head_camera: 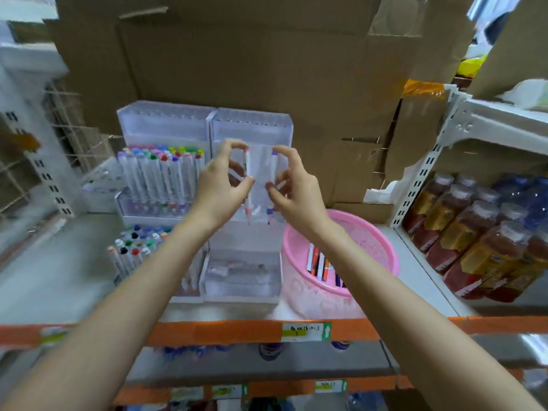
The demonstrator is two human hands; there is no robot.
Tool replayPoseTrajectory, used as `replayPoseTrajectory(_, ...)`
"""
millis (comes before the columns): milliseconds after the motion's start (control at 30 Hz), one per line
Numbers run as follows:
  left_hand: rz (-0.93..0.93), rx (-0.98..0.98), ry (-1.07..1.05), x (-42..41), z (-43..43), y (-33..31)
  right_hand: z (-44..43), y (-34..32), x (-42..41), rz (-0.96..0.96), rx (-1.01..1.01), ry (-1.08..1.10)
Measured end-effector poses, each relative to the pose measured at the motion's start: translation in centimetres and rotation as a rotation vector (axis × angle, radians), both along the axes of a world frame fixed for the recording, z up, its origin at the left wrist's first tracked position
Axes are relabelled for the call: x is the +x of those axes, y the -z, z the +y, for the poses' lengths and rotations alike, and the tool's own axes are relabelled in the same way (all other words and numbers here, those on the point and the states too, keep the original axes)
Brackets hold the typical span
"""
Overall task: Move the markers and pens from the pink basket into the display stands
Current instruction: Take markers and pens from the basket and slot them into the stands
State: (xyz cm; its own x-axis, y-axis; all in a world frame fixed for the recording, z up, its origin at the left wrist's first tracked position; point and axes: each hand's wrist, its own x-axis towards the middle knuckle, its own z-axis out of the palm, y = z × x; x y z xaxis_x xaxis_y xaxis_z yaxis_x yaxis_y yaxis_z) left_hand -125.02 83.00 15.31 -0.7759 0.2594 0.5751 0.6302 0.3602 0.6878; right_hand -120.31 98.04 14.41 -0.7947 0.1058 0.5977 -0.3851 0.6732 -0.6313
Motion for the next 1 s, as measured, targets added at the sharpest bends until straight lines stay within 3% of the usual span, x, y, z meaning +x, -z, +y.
replayPoseTrajectory(233, 0.070, -0.064, -0.055, -2.5, -6.7, -1.5, -6.2, -1.8, -3.7, 0.052, 0.027, -0.028)
replayPoseTrajectory(400, 0.103, 0.001, -0.007, -4.7, -9.7, -2.7, -9.4, -2.6, -6.5, 0.079, 0.039, 0.002)
replayPoseTrajectory(567, 0.120, 0.084, 0.081, -6.4, -10.9, -3.8, -11.6, -2.5, -8.1, 0.068, 0.059, 0.074)
replayPoseTrajectory(1000, 0.157, 0.072, 0.267, -9.2, -10.7, -2.6, -12.5, -1.0, -9.0, 0.154, -0.011, 0.273)
